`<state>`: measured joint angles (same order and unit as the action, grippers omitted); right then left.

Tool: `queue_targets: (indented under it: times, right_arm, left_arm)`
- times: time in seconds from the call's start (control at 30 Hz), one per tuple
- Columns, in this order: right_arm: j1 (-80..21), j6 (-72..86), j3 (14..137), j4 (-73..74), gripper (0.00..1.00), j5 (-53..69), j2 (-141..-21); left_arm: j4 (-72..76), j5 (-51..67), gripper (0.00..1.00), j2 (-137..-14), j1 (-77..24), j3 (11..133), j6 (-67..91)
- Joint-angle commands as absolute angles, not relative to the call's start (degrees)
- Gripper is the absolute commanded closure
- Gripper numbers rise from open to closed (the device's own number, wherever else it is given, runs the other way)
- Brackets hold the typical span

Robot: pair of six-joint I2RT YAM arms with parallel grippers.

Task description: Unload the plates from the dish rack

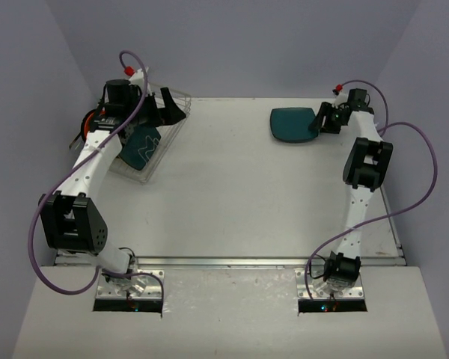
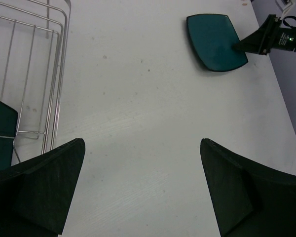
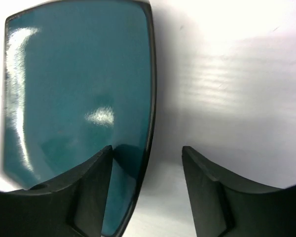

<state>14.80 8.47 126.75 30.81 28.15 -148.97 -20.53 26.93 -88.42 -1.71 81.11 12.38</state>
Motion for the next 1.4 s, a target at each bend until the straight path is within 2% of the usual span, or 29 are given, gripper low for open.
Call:
queue_targets:
  times: [0.0, 0.3, 0.6, 0.77, 0.83, 0.93, 1.0, 1.17, 1.27, 1.37]
  right_arm:
    - [15.3, 5.9, 127.6, 27.4, 0.36, 18.6, -148.9]
    - [15.2, 3.6, 124.5, 24.8, 0.30, 17.7, -145.8]
    - [13.4, -4.6, 125.2, 25.8, 0.30, 13.4, -145.2]
    - [13.3, -6.8, 125.2, 25.7, 0.34, 14.0, -145.1]
    - [13.3, -6.8, 125.1, 26.0, 0.34, 14.3, -144.8]
    - [13.2, -6.2, 123.4, 26.5, 0.33, 16.0, -142.7]
    - [13.1, -6.2, 121.4, 26.4, 0.31, 18.2, -139.8]
    - [11.4, -8.9, 117.1, 27.2, 0.24, 21.0, -132.1]
    - [10.2, -9.8, 114.1, 27.7, 0.16, 22.0, -127.8]
    - [8.7, -9.8, 110.4, 28.4, 0.04, 23.1, -121.9]
  left_arm:
    - [-20.3, 26.2, 0.00, -87.9, 1.4, 83.1, 13.1]
    - [-22.6, 19.5, 0.00, -86.3, 4.1, 83.1, 11.8]
    - [-26.4, 20.1, 0.00, -86.1, 7.7, 83.8, 10.6]
    - [-29.7, 21.6, 0.00, -86.8, 9.2, 85.2, 7.7]
    - [-31.3, 21.2, 0.02, -87.3, 9.5, 85.9, 6.3]
    - [-35.1, 21.6, 0.10, -89.5, 11.1, 88.7, 2.3]
    - [-37.0, 20.8, 0.16, -91.0, 11.9, 90.9, -1.4]
    - [-44.2, 20.4, 0.21, -97.4, 13.8, 103.3, -9.5]
    - [-48.7, 20.2, 0.24, -101.8, 14.8, 109.2, -13.6]
    - [-52.2, 19.0, 0.28, -106.8, 15.6, 115.2, -17.6]
